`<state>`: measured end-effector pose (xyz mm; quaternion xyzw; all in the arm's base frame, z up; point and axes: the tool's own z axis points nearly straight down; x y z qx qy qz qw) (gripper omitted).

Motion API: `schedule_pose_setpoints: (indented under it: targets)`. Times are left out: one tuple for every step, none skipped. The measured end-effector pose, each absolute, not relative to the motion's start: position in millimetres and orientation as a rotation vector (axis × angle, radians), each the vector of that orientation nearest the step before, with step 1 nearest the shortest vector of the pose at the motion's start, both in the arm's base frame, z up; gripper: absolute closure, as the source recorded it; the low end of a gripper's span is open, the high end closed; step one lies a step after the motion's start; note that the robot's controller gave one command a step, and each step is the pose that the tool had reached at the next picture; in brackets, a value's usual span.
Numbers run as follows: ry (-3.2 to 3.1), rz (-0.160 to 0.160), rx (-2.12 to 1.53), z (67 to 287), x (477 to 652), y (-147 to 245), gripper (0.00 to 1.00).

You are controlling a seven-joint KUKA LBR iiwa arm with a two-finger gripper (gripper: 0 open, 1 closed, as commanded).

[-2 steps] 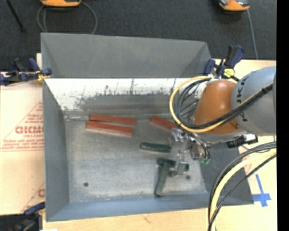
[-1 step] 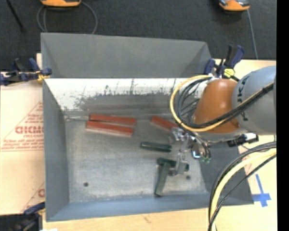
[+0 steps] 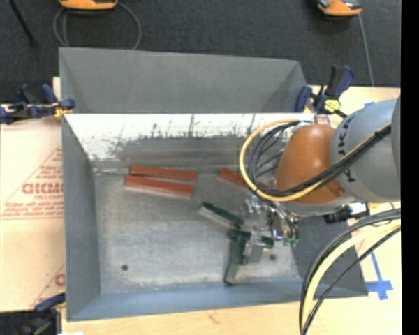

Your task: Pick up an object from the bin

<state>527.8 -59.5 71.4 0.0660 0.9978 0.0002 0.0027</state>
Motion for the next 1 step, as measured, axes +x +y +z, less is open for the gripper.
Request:
schedule_pose_setpoints:
  targets:
    - [3.129,-0.002,0.202,72.1,529.1,-60.7,0.0]
